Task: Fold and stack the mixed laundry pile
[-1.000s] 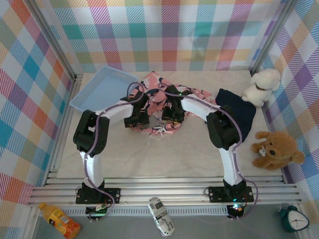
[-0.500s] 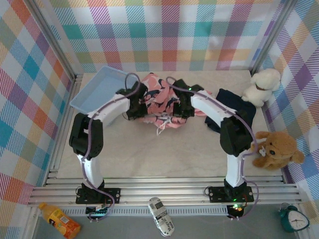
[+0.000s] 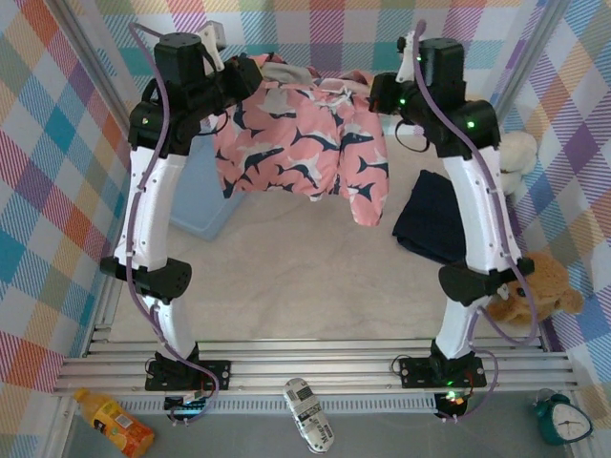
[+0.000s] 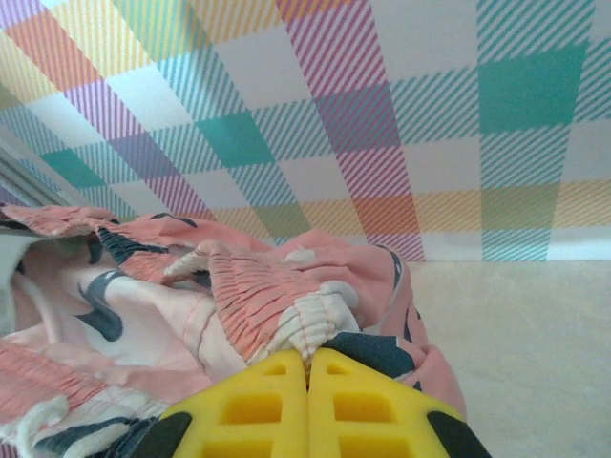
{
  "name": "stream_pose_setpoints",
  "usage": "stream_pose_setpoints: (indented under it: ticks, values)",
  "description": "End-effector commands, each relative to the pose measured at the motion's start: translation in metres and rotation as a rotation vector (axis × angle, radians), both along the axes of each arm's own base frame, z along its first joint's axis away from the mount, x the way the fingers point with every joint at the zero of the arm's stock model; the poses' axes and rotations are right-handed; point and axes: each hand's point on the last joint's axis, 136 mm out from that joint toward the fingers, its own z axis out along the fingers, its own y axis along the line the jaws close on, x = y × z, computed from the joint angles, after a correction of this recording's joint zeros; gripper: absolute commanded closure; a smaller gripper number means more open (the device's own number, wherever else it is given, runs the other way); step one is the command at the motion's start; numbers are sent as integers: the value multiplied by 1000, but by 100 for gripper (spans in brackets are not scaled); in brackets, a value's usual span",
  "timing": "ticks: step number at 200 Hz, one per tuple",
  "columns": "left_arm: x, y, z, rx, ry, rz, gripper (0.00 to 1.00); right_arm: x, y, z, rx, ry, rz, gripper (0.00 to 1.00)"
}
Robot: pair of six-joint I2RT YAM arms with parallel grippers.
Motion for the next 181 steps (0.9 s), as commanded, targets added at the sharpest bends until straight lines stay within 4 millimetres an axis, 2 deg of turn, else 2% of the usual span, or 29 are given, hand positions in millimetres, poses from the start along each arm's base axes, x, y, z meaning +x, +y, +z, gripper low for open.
stream_pose_setpoints:
  ticks: [1, 9, 14, 18, 27, 34, 35, 36, 37, 40, 51, 53, 54, 58, 66, 82, 98, 116, 141, 163, 181]
  values:
    - [13, -5, -53, 45, 139, -37, 84, 1, -4, -48, -90, 99, 10, 100]
    - [9, -6, -72, 58, 193, -50, 84, -6, -6, -63, -84, 127, 13, 100]
    - [6, -7, -89, 68, 235, -60, 84, -11, -6, -86, -84, 177, 11, 100]
    - [2, -8, -100, 71, 264, -69, 84, -19, -7, -94, -67, 194, 13, 100]
    - [-9, -11, -141, 85, 357, -92, 84, -37, -8, -135, -49, 280, 27, 98]
    - [-24, -13, -178, 96, 435, -109, 80, -58, -11, -173, -20, 367, 24, 90]
    - [-26, -13, -183, 97, 445, -111, 79, -58, -11, -173, -20, 367, 24, 90]
    - [-29, -13, -189, 99, 456, -113, 77, -64, -12, -183, -11, 392, 24, 88]
    - [-31, -13, -194, 101, 467, -116, 75, -64, -12, -183, -11, 392, 24, 88]
    - [-38, -13, -211, 110, 502, -119, 67, -76, -14, -204, 5, 439, 21, 81]
    - [-69, -3, -258, 138, 609, -90, 28, -112, -16, -255, 61, 570, 25, 61]
    - [-76, 0, -269, 145, 635, -80, 22, -118, -17, -263, 68, 591, 23, 56]
    - [-81, 3, -280, 152, 664, -74, 19, -121, -18, -267, 71, 602, 22, 54]
    - [-92, 8, -294, 159, 699, -57, 4, -133, -21, -282, 81, 641, 12, 49]
    - [-111, 17, -312, 160, 743, -28, 0, -151, -28, -304, 87, 697, -14, 46]
    - [-132, 30, -326, 160, 764, 11, 0, -168, -42, -320, 64, 715, -58, 42]
    - [-133, 32, -328, 171, 761, 18, 0, -161, -43, -315, 34, 682, -49, 42]
    - [-125, 27, -332, 188, 773, 10, 0, -142, -33, -310, 1, 678, -10, 41]
    - [-112, 16, -343, 224, 736, 13, 1, -106, -19, -316, -55, 659, 18, 41]
    - [-100, -5, -354, 244, 697, -4, 8, -72, -15, -333, -130, 660, -3, 41]
    - [-93, -23, -366, 310, 667, -32, 16, -53, -16, -353, -204, 700, -31, 45]
